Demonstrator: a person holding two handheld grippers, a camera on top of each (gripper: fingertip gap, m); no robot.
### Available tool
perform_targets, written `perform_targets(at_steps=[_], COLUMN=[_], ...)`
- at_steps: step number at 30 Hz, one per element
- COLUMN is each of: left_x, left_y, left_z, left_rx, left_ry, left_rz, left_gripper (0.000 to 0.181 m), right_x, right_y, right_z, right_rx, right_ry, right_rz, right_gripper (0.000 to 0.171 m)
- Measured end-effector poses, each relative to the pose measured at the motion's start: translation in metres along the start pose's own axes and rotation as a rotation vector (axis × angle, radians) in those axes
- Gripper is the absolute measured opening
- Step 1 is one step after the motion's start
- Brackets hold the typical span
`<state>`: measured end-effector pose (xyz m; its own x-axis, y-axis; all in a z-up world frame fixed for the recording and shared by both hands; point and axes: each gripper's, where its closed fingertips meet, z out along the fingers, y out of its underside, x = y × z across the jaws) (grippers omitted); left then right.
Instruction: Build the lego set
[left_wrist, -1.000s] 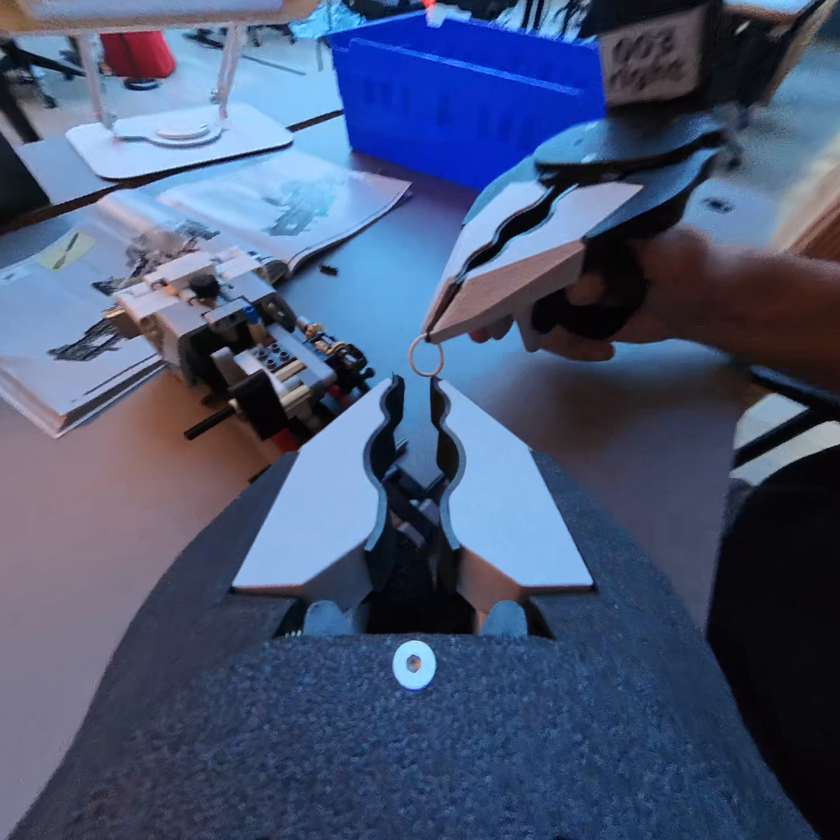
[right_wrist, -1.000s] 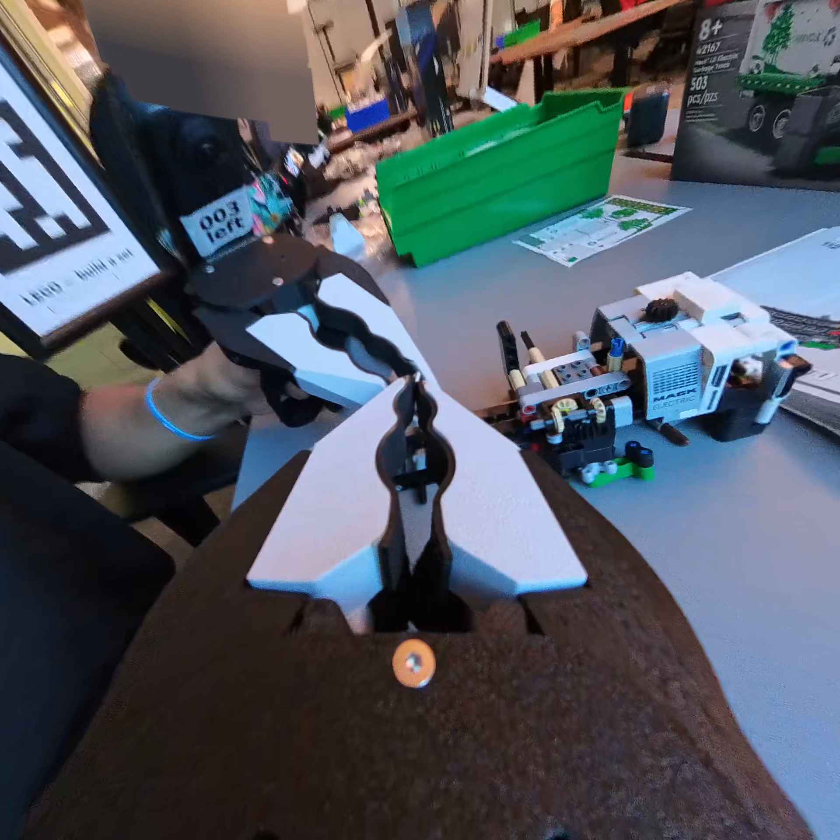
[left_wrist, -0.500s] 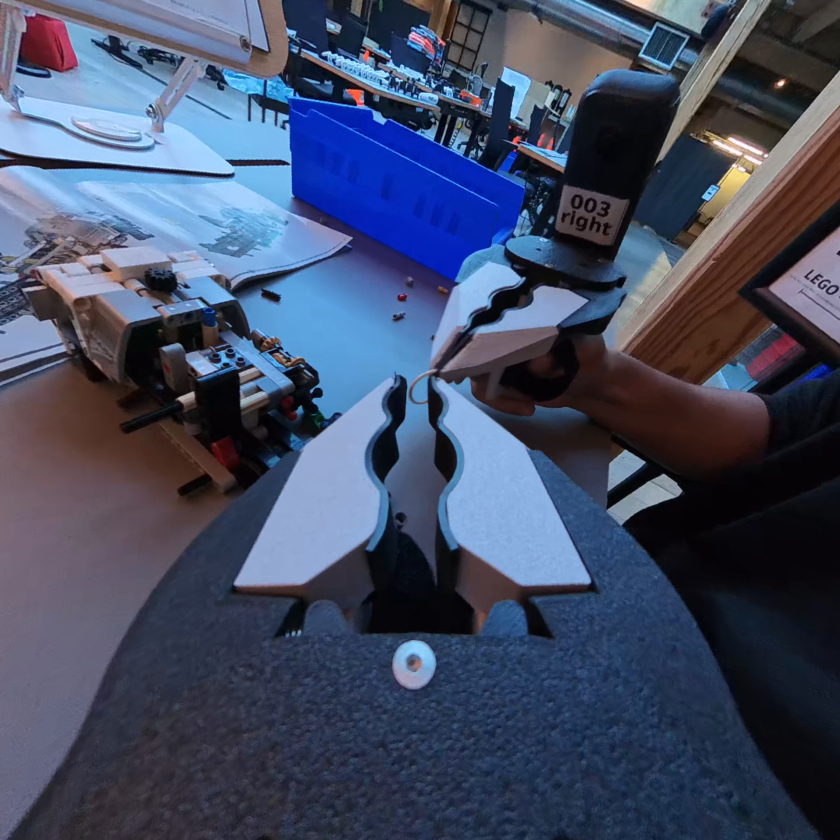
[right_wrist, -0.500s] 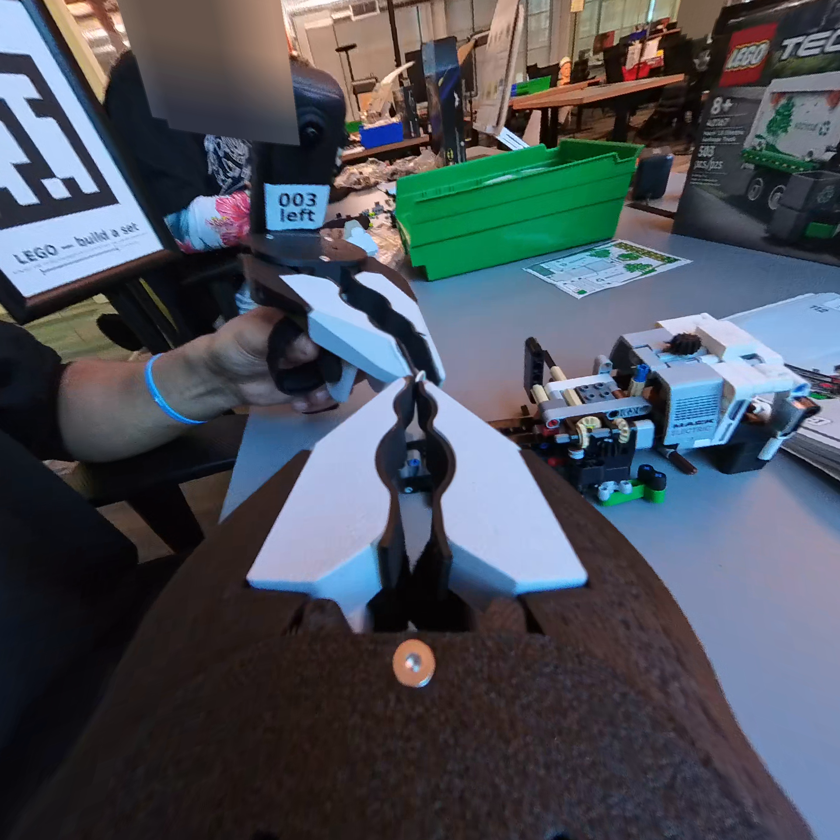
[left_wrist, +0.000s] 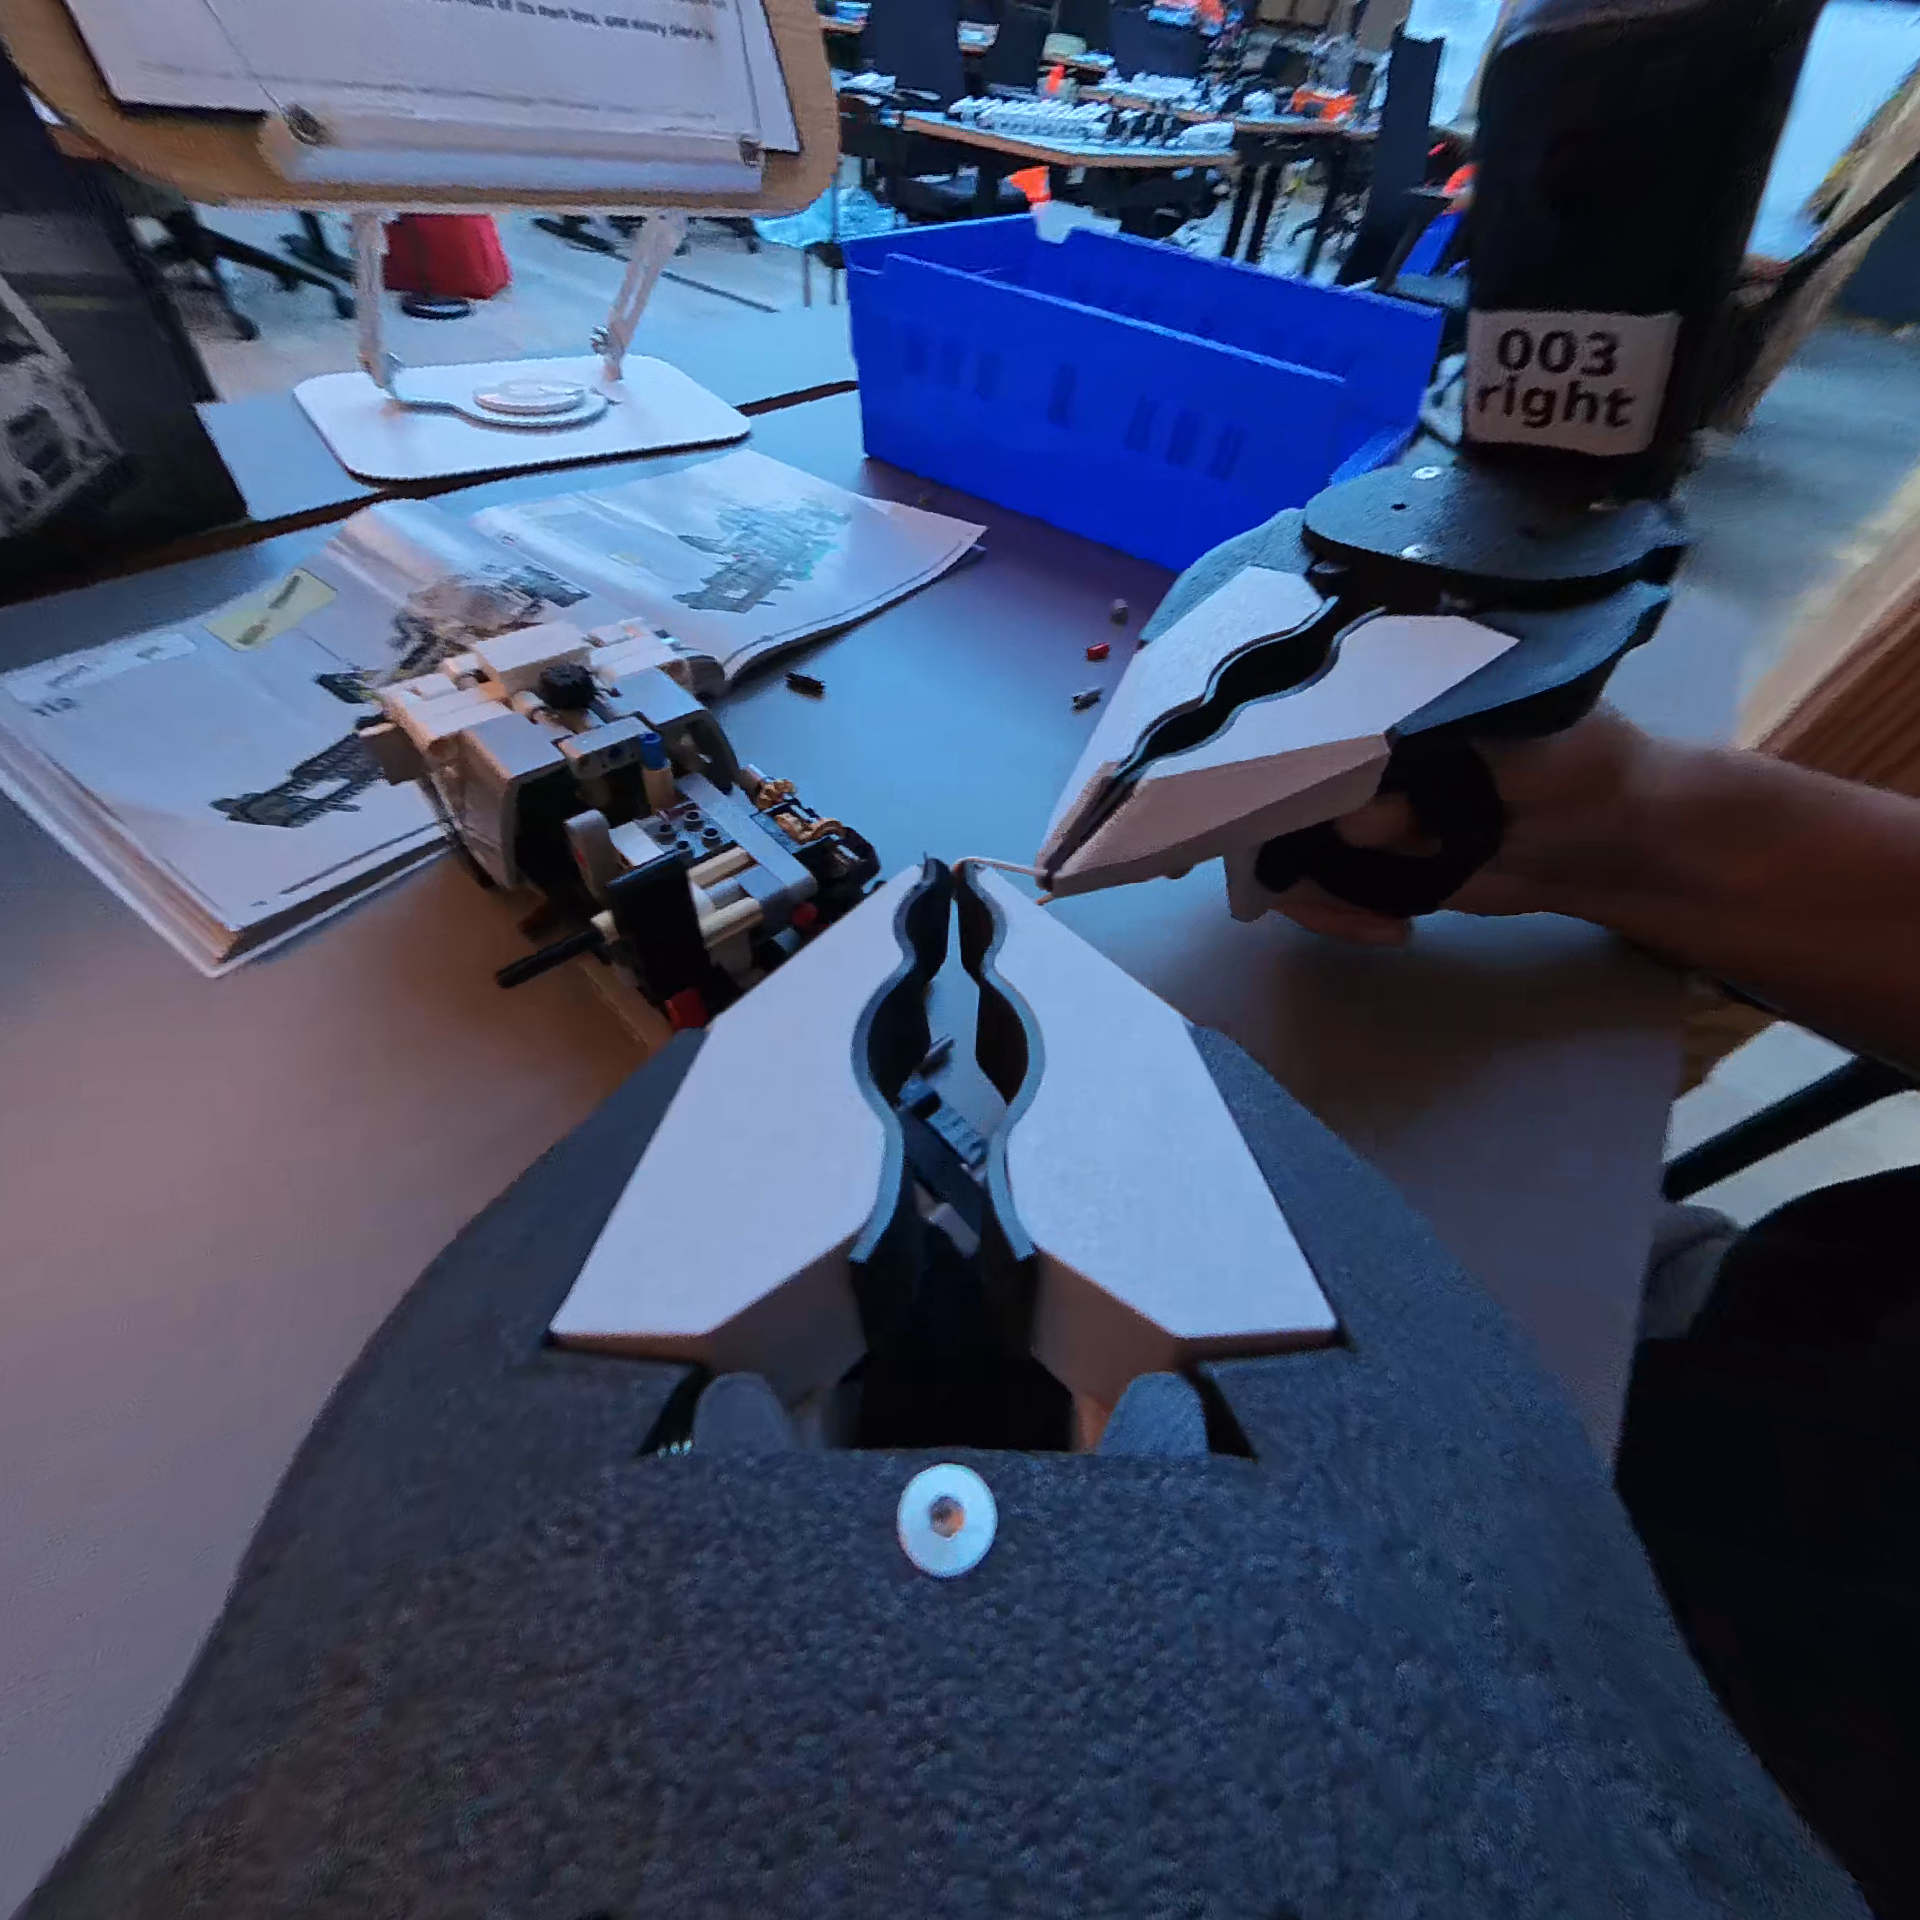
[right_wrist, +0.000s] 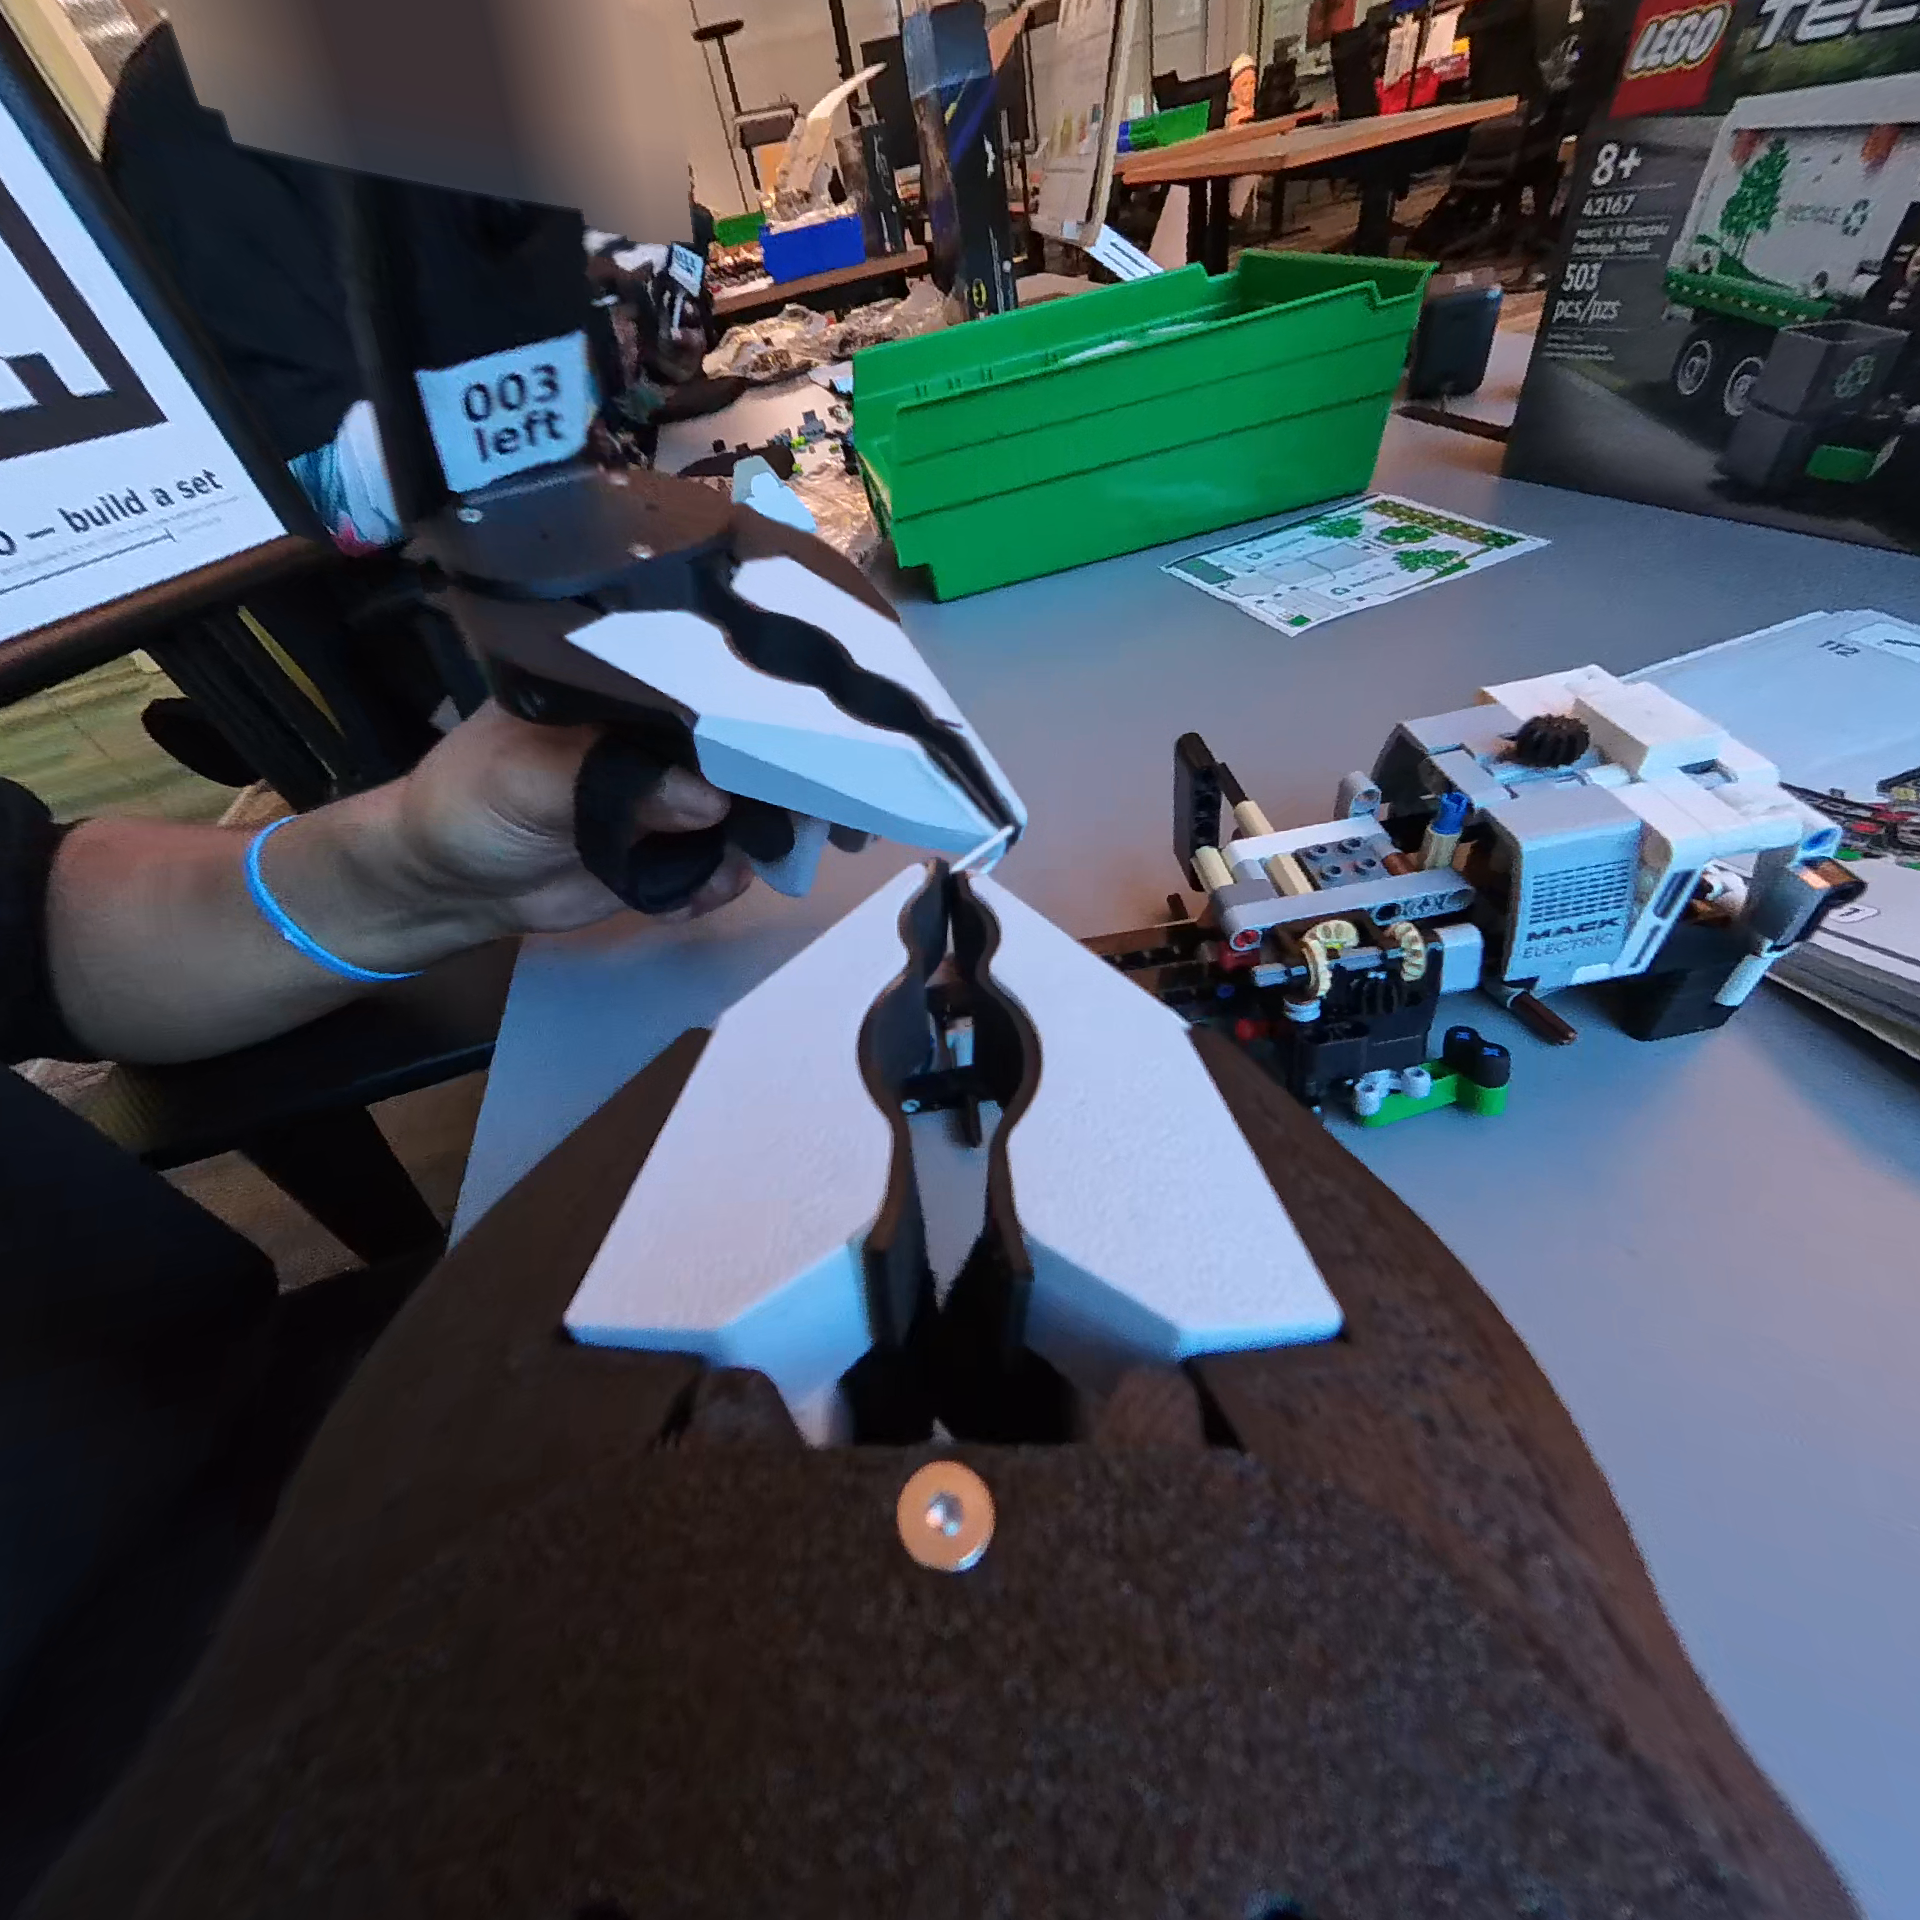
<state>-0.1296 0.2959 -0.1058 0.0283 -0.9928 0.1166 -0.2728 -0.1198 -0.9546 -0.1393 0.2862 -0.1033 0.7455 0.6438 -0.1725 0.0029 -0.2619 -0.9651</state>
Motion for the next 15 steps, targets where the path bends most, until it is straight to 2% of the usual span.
perform_targets(at_steps=[6,11,15], left_x=[-0.017,-0.028,-0.031], left_y=[0.008,0.022,0.025], left_z=[0.005,0.012,0.019], left_rx=[-0.085,-0.132,-0.191], left_ry=[-0.243,-0.380,-0.473], left_rz=[0.130,0.028,0.053], left_gripper=[0.000,0.000,0.000], right_x=[0.012,0.026,0.049], right_y=[0.014,0.031,0.038], right_z=[0.009,0.006,0.003], right_rx=[-0.098,-0.232,-0.265], right_ry=[0.104,0.166,0.224], right_rz=[0.046,0.074,0.139], right_gripper=[0.000,0.000,0.000])
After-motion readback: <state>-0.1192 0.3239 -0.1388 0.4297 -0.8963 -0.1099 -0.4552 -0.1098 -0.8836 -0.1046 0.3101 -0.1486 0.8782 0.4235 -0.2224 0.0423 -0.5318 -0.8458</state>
